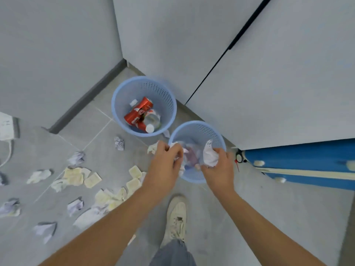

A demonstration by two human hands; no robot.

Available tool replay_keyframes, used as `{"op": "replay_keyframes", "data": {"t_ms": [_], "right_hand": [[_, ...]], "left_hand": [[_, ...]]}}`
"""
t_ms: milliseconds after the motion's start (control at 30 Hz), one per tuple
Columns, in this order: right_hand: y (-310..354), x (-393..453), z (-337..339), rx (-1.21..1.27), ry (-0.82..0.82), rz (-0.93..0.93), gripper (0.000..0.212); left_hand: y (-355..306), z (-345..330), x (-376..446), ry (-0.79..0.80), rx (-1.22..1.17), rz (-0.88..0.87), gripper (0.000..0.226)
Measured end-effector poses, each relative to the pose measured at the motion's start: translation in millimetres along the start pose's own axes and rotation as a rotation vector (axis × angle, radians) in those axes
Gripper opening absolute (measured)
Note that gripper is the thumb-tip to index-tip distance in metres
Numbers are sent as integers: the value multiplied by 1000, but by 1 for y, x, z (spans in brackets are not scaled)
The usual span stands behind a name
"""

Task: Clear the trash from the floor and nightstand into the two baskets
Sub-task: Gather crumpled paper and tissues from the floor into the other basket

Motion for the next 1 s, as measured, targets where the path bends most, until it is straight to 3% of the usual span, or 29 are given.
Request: {"op": "replay_keyframes", "data": {"t_ms": [67, 200, 333, 500, 600, 800, 1000], "right_hand": [[-14, 18, 0, -6, 36, -2, 47], [-29, 41, -14, -52, 166, 11, 48], [-29, 40, -24, -178, 160, 66, 57], [19, 2, -47, -204, 140, 215, 37], [55, -31, -76, -252, 216, 351, 33], [159, -124, -188, -372, 503, 649, 39], [235, -191, -328, -541, 587, 834, 58]], "left_hand": [[1, -33, 24, 24, 23, 64, 9], [17, -65, 49, 109, 106, 218, 29], [31, -53, 32, 110, 97, 204, 33], [64, 10, -29, -13, 82, 240, 22], [85, 53, -69, -97, 103, 299, 16], [175, 172, -169, -292, 131, 495, 17], [307, 246, -266, -404, 188, 668, 31]]}}
Point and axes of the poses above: each hand's wrist, its own x-axis towards the middle knuckle, its own z-axis out of the back of the hand, y = z × x, the point moved 3 cm from there along x, towards the middle knuckle, and after that the axes turned 15 degrees about -x, right-handed, at the moved point
